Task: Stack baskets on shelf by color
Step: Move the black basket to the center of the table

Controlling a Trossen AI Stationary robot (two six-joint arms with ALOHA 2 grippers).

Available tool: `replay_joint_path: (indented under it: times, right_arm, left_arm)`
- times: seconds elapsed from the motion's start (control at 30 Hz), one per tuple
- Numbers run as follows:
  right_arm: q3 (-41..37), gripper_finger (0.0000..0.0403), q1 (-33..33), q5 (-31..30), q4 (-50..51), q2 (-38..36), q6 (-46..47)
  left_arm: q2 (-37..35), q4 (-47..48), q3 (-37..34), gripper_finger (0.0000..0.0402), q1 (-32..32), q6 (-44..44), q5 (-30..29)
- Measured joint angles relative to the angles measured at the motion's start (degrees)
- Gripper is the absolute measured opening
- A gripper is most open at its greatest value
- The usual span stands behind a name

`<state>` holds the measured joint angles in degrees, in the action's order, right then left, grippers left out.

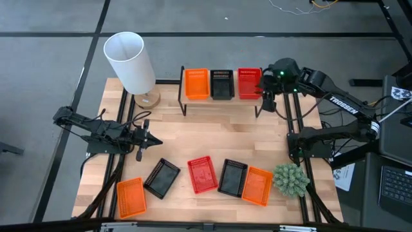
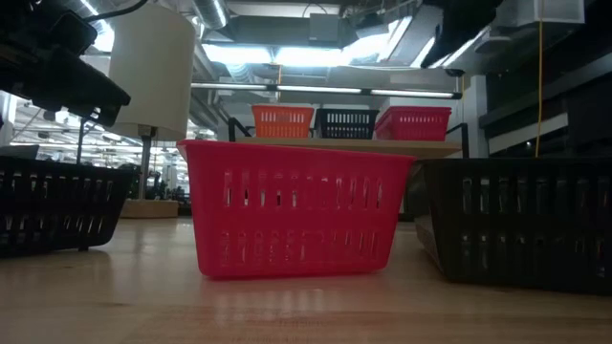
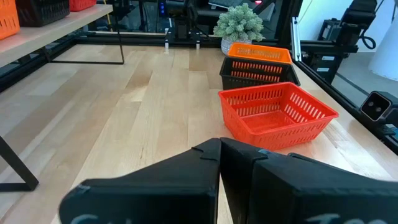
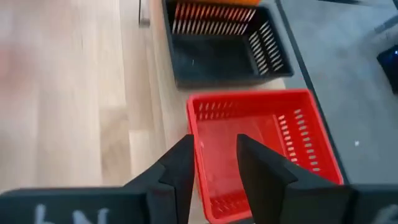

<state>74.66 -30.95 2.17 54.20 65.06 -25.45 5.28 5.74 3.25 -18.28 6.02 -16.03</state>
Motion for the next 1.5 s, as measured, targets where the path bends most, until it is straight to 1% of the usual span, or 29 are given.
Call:
replay_joint_path:
  times: [0.07, 0.1, 0.17, 0.23, 0.3, 0.33, 0.37, 0.43, 0.5, 0.6, 0.73, 0.8, 0.9, 0.97, 1.03, 1.13, 1.27, 1.33, 1.5]
  right_arm:
    - [1.55, 0.0119, 0.94, 1.4, 1.24, -0.04, 5.46]
    - [2.14, 0.0119, 1.3, 3.21, 2.22, -0.02, 8.64]
    - [2.47, 0.0119, 2.23, 10.04, 3.67, -0.04, 15.5]
    - [1.95, 0.0119, 3.5, 19.44, 5.38, -0.04, 20.84]
    - [0.66, 0.0119, 5.37, 28.1, 7.29, -0.04, 22.43]
    - [-0.29, 0.0119, 6.66, 31.26, 7.61, -0.04, 22.2]
    - [-1.23, 0.0119, 8.1, 33.68, 8.04, -0.02, 21.78]
    - [-2.95, 0.0119, 11.02, 35.33, 8.2, -0.02, 21.09]
    - [-4.81, 0.0119, 13.88, 34.63, 7.13, -0.02, 21.94]
    - [-7.15, 0.0119, 17.84, 30.64, 3.48, 0.04, 25.9]
    - [-8.72, 0.0119, 22.94, 27.53, -2.78, 0.05, 32.22]
    - [-8.72, 0.0119, 25.65, 27.41, -5.23, 0.05, 33.8]
    - [-8.72, 0.0119, 29.34, 27.4, -7.8, 0.05, 35.2]
    - [-8.71, 0.0119, 31.3, 27.26, -8.35, 0.04, 37.04]
    - [-8.7, 0.0119, 33.06, 25.22, -8.27, 0.04, 38.74]
    - [-8.71, 0.0119, 35.05, 21.5, -8.21, 0.05, 41.36]
    - [-8.7, 0.0119, 37.07, 18.07, -8.19, 0.03, 41.89]
    - [-8.7, 0.0119, 37.89, 16.34, -8.19, 0.05, 41.86]
    - [-8.7, 0.0119, 39.63, 13.98, -8.21, 0.02, 41.75]
  left_arm:
    - [0.0, 0.0, 0.0, 0.0, 0.0, 0.0, 0.01]
    - [0.0, 0.0, 0.0, 0.0, -0.02, 0.0, 0.0]
    - [0.02, 0.0, 0.0, 0.0, -0.01, 0.0, 0.0]
    - [0.02, 0.0, 0.0, 0.0, -0.01, 0.0, 0.0]
    - [0.02, 0.0, 0.0, 0.0, 0.0, 0.01, 0.0]
    - [0.01, 0.0, 0.0, 0.0, 0.0, 0.02, 0.01]
    - [0.02, -0.03, 0.0, 0.0, -0.01, 0.09, 0.02]
    - [0.02, -0.5, -0.05, 0.0, 0.0, 1.81, -0.05]
    - [0.02, -2.19, -0.13, 0.0, -0.01, 5.02, -0.07]
    - [0.0, -7.26, -0.13, 0.0, -0.03, 8.17, 2.2]
    - [1.47, -14.03, -0.1, 0.0, -0.76, 5.38, 7.24]
    - [3.37, -15.62, 0.7, 0.0, -1.59, 3.65, 7.83]
    - [8.15, -15.19, 4.06, 0.0, -3.13, 2.95, 7.93]
    - [13.16, -13.87, 7.04, 0.0, -4.48, 3.23, 7.99]
    - [19.16, -10.78, 11.04, 0.0, -6.18, 5.69, 8.45]
    - [29.11, -2.05, 18.52, 0.0, -9.15, 12.28, 9.48]
    - [42.8, 10.28, 27.61, 0.0, -12.96, 21.27, 9.55]
    - [49.43, 12.43, 29.72, 0.0, -14.02, 24.78, 9.64]
    - [64.17, 12.92, 31.69, 0.0, -14.4, 34.82, 10.2]
